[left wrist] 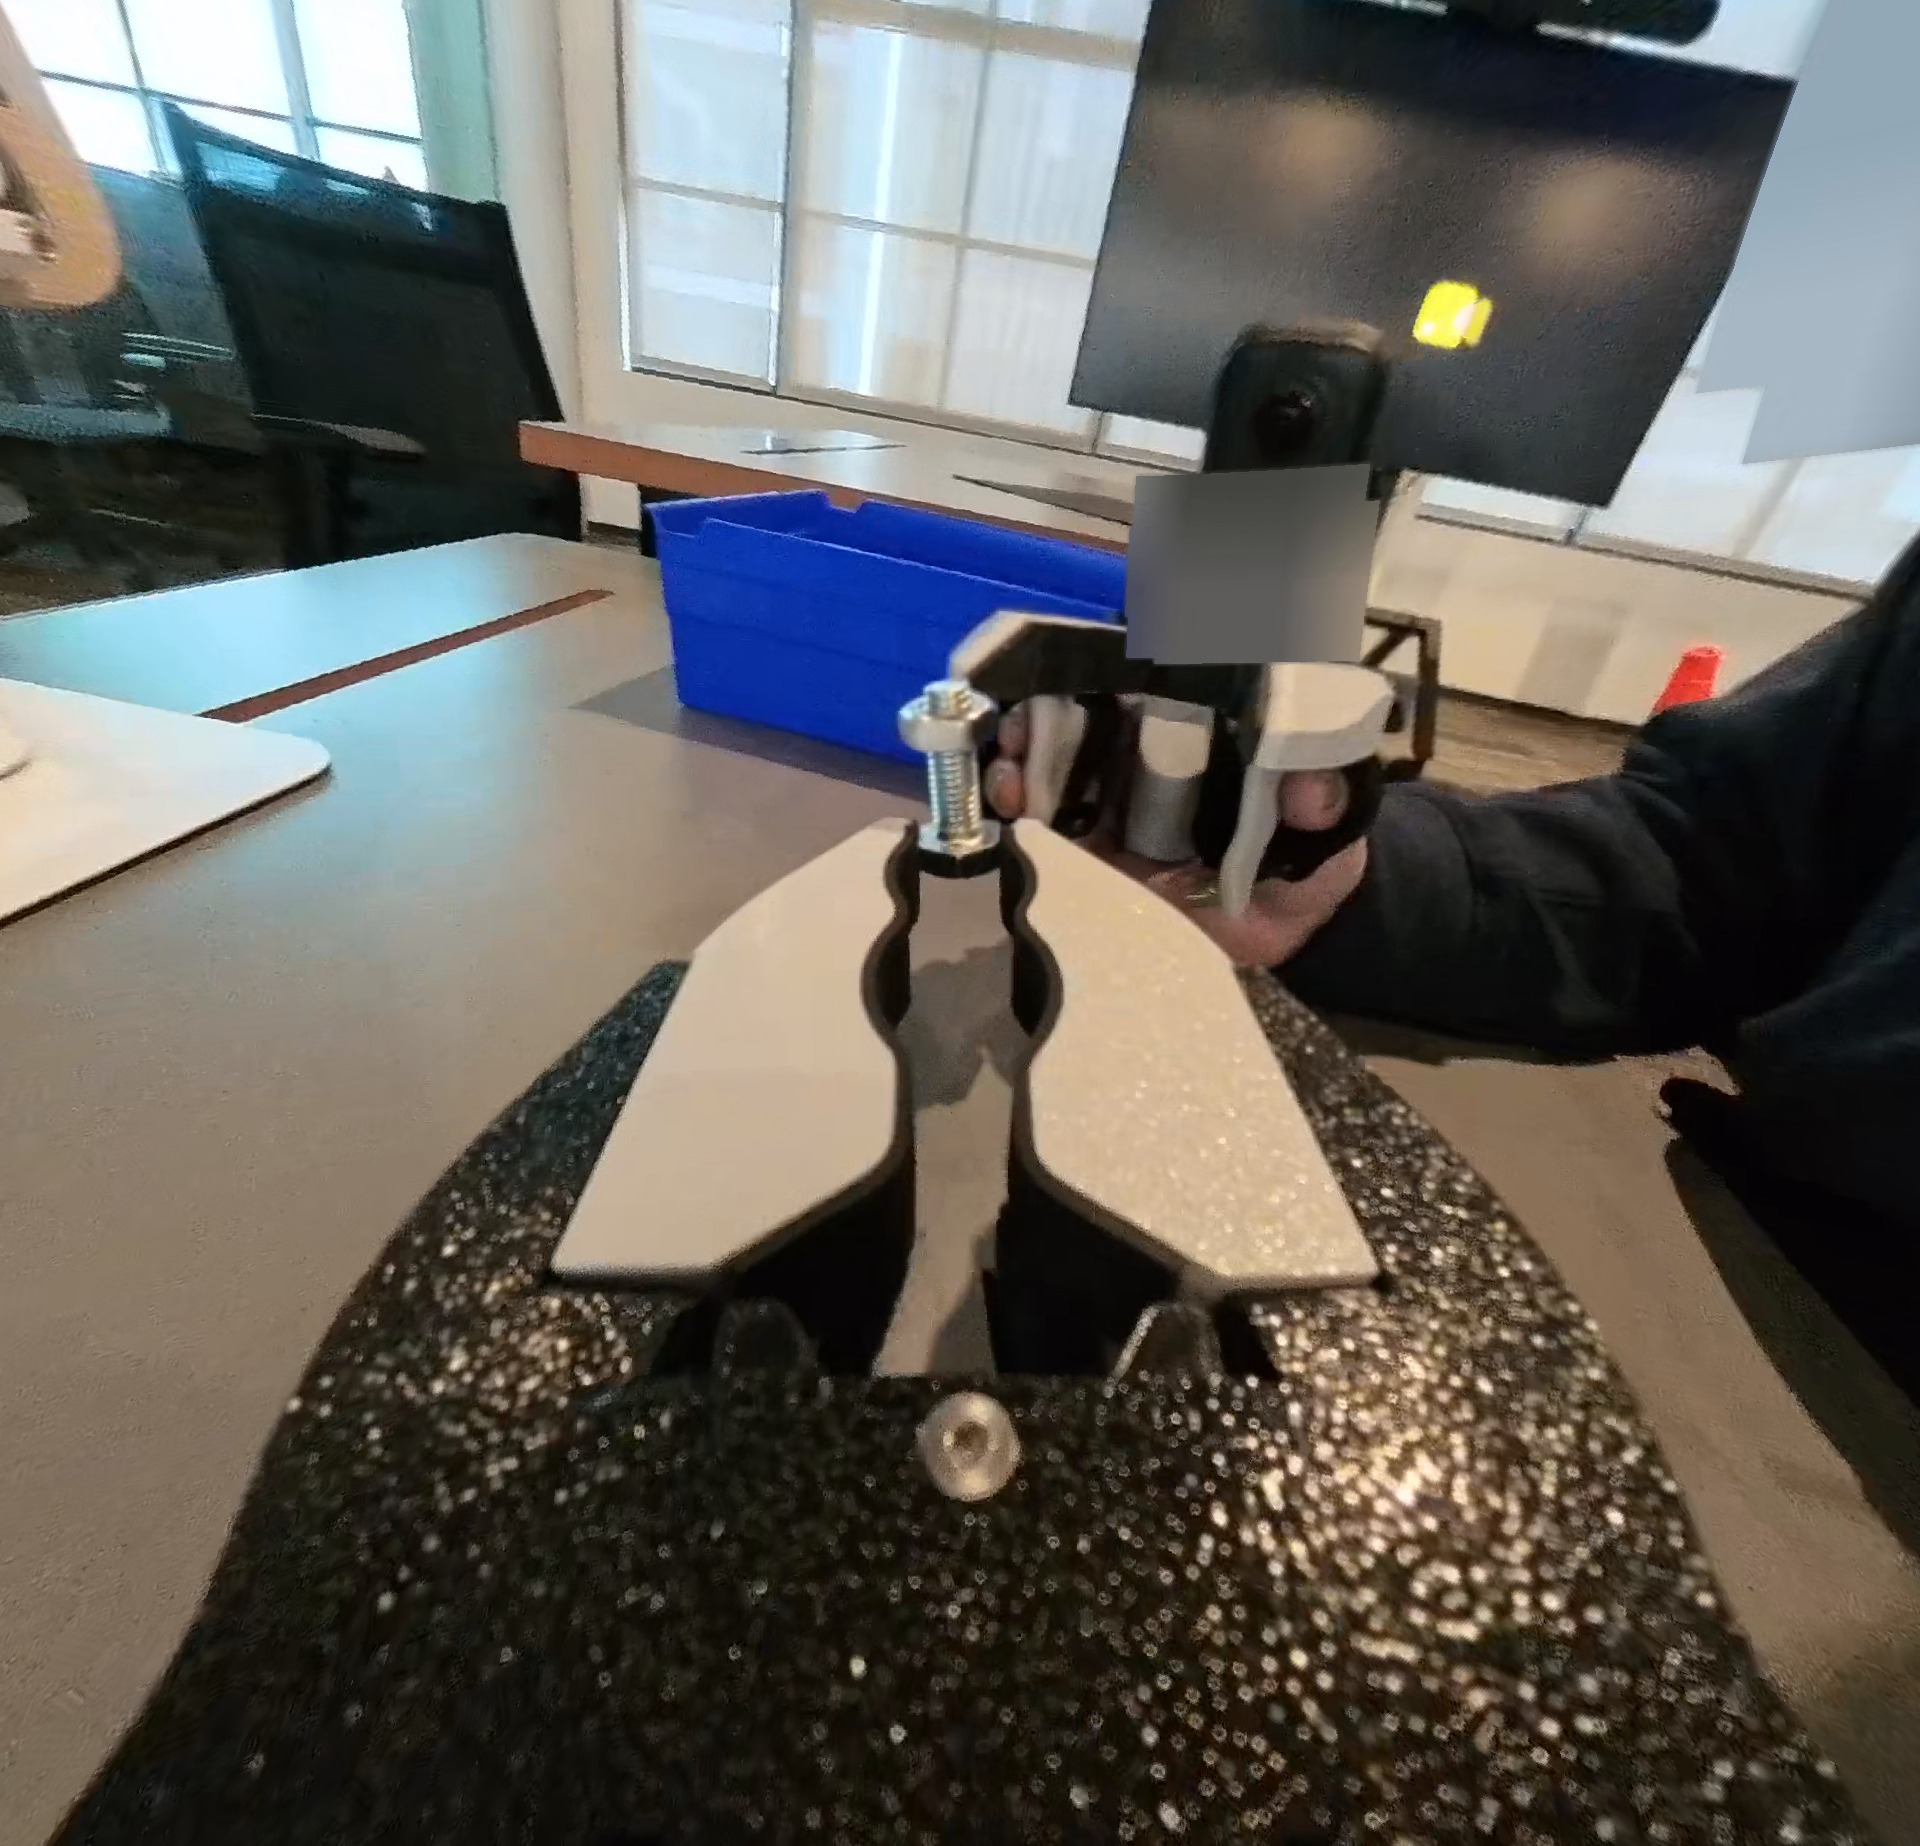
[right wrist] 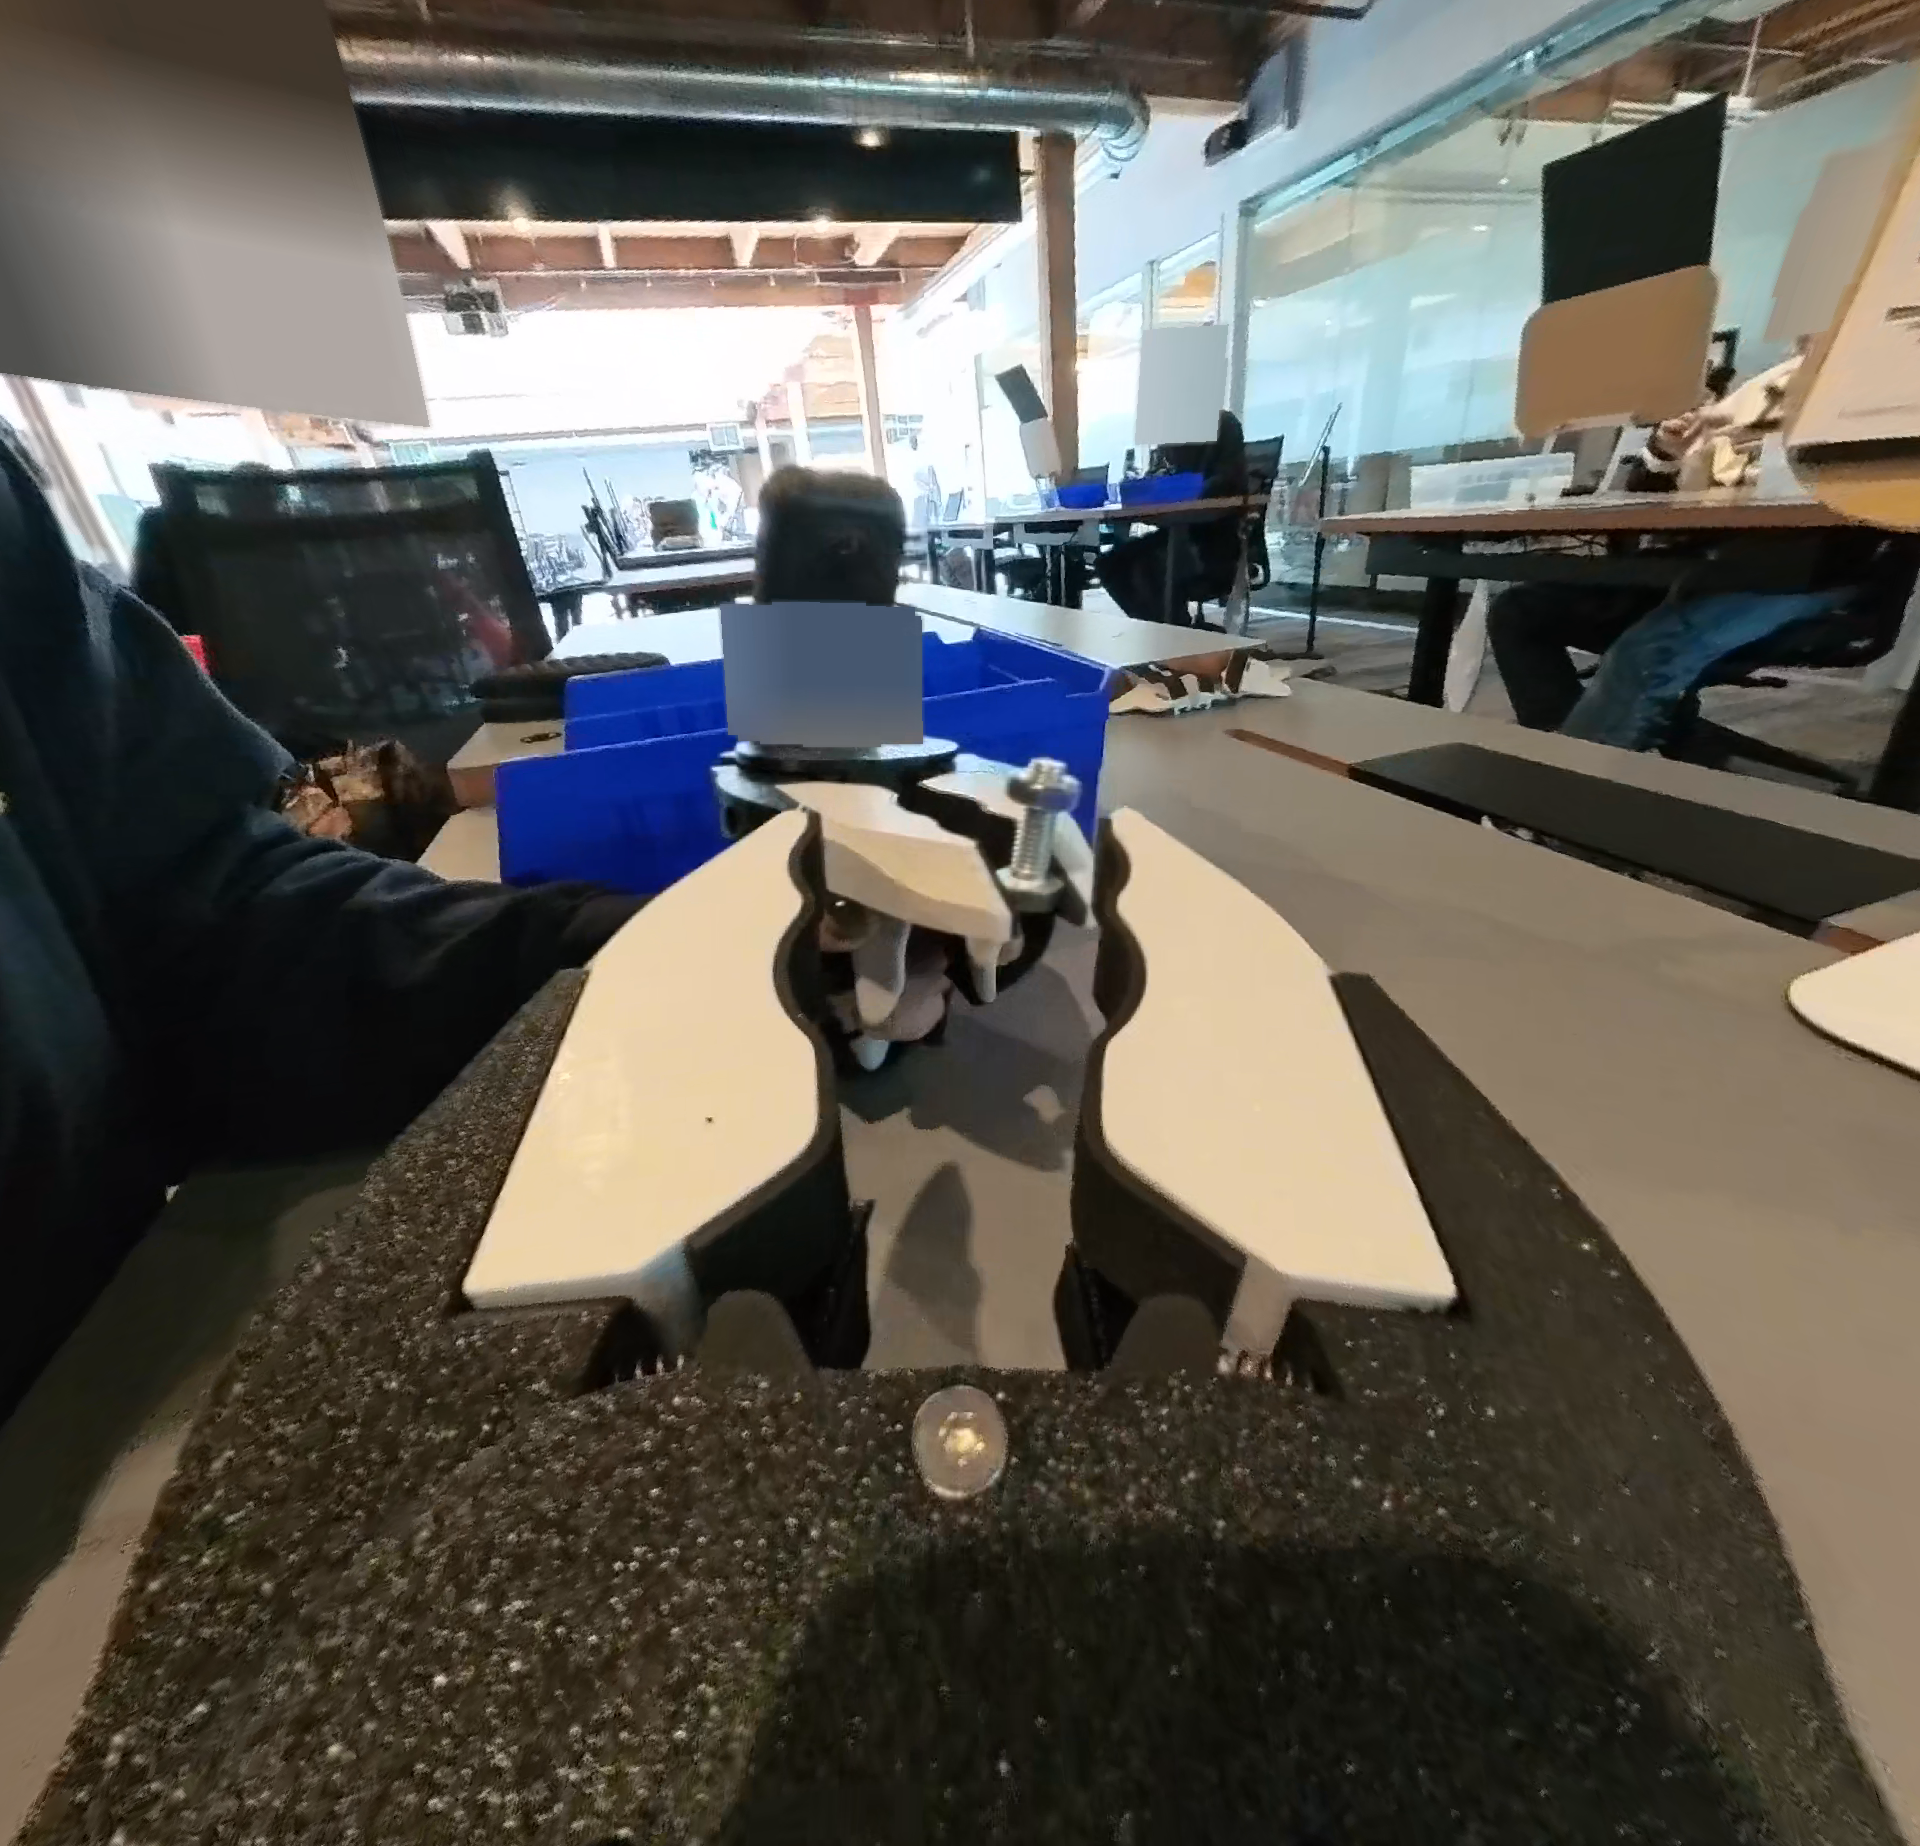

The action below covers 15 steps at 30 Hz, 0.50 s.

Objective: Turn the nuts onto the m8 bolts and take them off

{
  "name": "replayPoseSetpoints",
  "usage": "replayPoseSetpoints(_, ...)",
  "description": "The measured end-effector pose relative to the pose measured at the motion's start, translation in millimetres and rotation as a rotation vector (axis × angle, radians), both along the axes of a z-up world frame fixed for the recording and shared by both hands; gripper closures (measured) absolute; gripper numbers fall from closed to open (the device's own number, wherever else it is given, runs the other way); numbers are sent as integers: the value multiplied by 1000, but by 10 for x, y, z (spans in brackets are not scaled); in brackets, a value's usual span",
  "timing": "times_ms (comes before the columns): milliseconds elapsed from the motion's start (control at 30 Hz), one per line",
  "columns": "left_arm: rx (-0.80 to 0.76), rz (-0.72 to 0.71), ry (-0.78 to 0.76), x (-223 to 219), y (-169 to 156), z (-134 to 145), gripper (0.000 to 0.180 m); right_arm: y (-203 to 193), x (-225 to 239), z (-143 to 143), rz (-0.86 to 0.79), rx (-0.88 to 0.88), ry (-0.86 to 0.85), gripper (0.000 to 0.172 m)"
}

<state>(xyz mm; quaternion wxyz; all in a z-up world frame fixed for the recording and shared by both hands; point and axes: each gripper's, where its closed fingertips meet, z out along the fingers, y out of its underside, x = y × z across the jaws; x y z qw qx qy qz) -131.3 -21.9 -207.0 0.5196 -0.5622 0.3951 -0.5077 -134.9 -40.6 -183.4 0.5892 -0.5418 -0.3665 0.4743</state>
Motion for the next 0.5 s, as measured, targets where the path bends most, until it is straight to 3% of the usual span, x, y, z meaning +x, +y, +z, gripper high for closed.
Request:
replayPoseSetpoints(267,57,-212,108,249,-359,-117,167,-103,-135,-101,75,-8,-57,120)
replayPoseSetpoints(500,50,-177,110,243,-311,-121,167,-184,-188,-107,105,35,-81,117)
